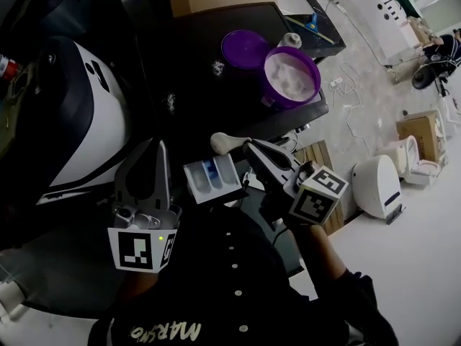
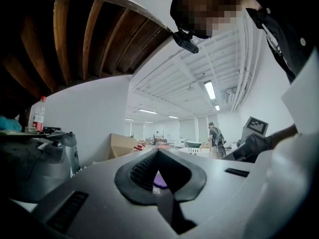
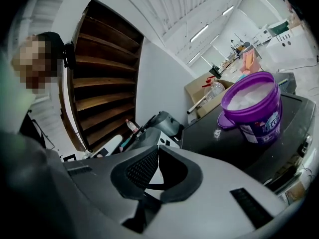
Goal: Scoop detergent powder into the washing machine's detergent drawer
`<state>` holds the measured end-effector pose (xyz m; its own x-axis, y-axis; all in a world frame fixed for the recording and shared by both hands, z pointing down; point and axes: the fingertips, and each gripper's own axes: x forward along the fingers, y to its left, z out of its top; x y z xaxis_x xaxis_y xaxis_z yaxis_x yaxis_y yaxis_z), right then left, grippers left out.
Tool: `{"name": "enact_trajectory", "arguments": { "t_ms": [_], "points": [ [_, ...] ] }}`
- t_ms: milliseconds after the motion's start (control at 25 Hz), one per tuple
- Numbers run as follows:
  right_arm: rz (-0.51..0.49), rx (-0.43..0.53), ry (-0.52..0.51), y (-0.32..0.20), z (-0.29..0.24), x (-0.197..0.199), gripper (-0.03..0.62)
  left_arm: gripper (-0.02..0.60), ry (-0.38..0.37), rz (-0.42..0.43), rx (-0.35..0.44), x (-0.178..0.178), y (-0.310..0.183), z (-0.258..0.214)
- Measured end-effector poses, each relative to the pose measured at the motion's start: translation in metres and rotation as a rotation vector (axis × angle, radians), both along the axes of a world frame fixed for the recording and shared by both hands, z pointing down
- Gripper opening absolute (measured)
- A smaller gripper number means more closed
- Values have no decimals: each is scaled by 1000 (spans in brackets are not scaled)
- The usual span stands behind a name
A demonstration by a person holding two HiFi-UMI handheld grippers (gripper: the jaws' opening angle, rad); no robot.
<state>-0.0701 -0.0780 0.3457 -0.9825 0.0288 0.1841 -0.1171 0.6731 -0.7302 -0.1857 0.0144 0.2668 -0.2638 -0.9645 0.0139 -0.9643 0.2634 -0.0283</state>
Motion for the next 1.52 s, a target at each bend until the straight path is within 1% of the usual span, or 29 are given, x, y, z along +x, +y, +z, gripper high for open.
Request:
{"name": "enact_trajectory", "arguments": {
  "t_ms": [320, 560, 680, 800, 880, 960, 1080, 1160, 1280, 1400, 1520],
  "points": [
    [-148, -4, 78, 39, 52, -8, 31, 9, 8, -63, -35, -11, 15, 25],
    [-242, -21, 146, 67, 99, -5, 31, 9, 30, -102, -59, -9, 26, 45],
    [-280, -10, 169, 77, 118, -7, 31, 9, 44, -112, -73, -7, 30, 57],
    [-338, 26, 160, 88, 132, -9, 31, 9, 59, -127, -88, -4, 35, 67],
    [-393, 91, 157, 96, 140, -10, 31, 9, 70, -141, -93, -3, 40, 72],
    [-443, 175, 163, 104, 150, -11, 31, 9, 78, -156, -95, -3, 45, 77],
    [-497, 269, 165, 114, 158, -17, 31, 9, 94, -177, -109, -4, 53, 88],
    [-534, 340, 151, 122, 162, -20, 32, 9, 119, -190, -123, -2, 58, 98],
    [-615, 486, 132, 133, 169, -19, 31, 9, 162, -195, -142, 4, 61, 113],
    [-718, 645, 151, 142, 179, -16, 31, 9, 174, -199, -152, 7, 63, 123],
    [-777, 783, 167, 148, 186, -15, 31, 9, 181, -208, -157, 7, 64, 130]
  ]
}}
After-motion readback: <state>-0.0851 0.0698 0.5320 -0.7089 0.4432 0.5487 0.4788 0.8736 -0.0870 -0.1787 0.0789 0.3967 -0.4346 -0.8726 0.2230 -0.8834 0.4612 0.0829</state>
